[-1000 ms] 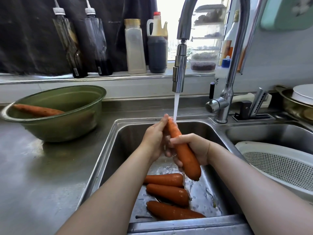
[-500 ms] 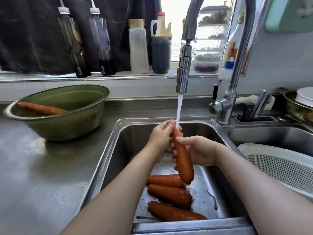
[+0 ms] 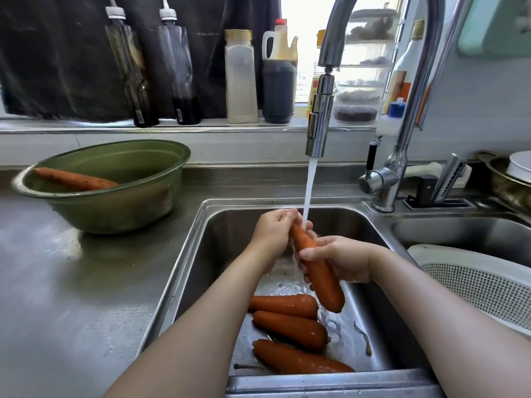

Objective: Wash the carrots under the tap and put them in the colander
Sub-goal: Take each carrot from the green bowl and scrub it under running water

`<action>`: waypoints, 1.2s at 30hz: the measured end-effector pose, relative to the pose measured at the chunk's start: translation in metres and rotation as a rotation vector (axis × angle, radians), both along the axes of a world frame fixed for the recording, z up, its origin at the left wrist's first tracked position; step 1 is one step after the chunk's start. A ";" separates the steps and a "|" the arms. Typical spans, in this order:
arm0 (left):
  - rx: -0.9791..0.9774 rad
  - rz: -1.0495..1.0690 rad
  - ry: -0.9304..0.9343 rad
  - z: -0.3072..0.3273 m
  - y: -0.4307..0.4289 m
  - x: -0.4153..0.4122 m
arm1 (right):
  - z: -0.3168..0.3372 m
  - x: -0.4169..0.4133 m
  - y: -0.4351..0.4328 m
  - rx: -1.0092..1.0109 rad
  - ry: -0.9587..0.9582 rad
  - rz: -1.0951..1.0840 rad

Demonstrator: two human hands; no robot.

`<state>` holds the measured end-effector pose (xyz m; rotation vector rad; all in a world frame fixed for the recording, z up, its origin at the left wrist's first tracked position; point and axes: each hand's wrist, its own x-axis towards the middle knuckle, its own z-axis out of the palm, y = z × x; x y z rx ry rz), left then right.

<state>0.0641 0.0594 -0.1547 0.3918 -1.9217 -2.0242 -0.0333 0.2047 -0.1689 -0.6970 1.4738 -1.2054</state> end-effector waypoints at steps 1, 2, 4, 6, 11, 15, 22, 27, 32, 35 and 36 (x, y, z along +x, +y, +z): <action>-0.004 0.032 0.001 0.001 0.000 -0.001 | 0.000 0.000 -0.001 0.011 0.009 0.010; 0.006 0.034 -0.001 0.001 -0.001 -0.001 | -0.001 -0.001 -0.001 0.015 0.013 0.011; 0.055 -0.056 0.001 -0.001 -0.003 -0.002 | -0.001 -0.002 0.000 0.001 0.013 -0.023; 0.086 -0.191 0.003 -0.003 -0.005 0.001 | -0.001 -0.002 0.002 -0.013 0.017 -0.074; -0.005 -0.102 -0.023 -0.001 0.003 -0.001 | 0.002 0.000 0.005 0.014 0.023 -0.074; -0.038 0.034 -0.021 0.000 0.012 -0.004 | 0.003 0.005 0.002 0.007 -0.007 -0.042; 0.180 -0.308 0.026 0.002 0.001 0.003 | 0.007 -0.002 0.006 -0.009 -0.066 -0.115; 0.060 -0.175 0.057 -0.001 0.005 0.000 | 0.005 0.000 0.002 -0.029 0.090 -0.100; 0.008 -0.027 0.044 0.001 0.005 0.000 | 0.007 0.003 -0.005 -0.016 0.283 -0.091; -0.061 0.069 0.033 0.003 0.008 -0.001 | 0.007 0.009 -0.012 -0.002 0.353 -0.096; -0.049 0.063 0.020 0.005 0.007 0.000 | 0.006 0.010 -0.013 0.003 0.363 -0.104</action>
